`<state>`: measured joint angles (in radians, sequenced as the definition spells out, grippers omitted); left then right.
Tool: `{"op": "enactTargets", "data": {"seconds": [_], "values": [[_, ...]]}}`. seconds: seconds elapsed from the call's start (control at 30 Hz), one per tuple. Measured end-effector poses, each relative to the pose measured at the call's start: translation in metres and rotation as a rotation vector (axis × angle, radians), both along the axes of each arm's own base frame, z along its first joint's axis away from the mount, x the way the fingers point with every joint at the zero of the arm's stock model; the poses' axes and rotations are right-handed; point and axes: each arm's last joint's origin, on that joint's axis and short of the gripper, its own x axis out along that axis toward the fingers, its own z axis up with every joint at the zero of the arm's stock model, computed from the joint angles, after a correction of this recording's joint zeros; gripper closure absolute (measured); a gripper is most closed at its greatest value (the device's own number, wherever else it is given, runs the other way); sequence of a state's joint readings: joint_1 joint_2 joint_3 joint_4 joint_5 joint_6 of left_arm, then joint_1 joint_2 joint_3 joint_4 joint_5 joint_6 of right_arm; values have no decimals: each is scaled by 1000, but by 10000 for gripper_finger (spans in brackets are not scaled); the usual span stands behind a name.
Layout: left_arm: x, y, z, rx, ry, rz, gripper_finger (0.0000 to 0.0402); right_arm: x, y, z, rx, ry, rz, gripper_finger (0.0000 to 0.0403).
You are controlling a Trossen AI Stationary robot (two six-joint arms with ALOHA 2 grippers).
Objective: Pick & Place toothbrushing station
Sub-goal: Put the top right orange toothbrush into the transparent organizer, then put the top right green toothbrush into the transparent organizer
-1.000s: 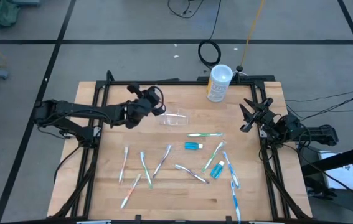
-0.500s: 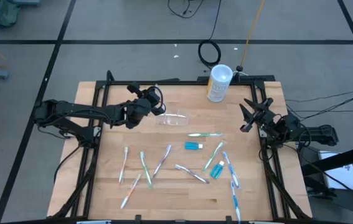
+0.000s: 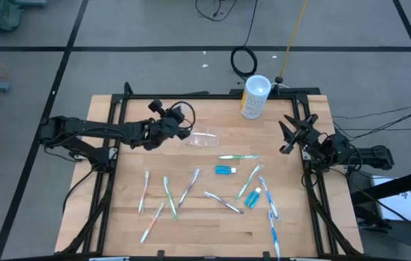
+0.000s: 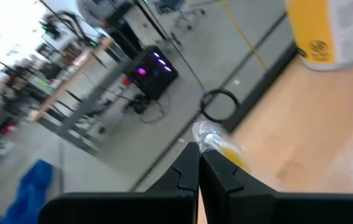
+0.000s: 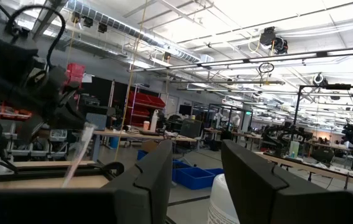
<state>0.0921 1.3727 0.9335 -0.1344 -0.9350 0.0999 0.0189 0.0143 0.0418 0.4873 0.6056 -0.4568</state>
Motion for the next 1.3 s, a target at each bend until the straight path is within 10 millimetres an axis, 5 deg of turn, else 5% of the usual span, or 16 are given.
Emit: {"op": "enactTargets", "data": {"seconds": [0.43,0.9,1.3], "values": [[-2,-3,-10,-199,-36,-76,396,0,0,0,20,-15,10,273],[-7,-4,-15,-247,-37,-29,287,0,0,0,20,-15,10,273],[-7,-4,-15,-268,-78,-7,273,0,0,0,44,-34,23,273]]}}
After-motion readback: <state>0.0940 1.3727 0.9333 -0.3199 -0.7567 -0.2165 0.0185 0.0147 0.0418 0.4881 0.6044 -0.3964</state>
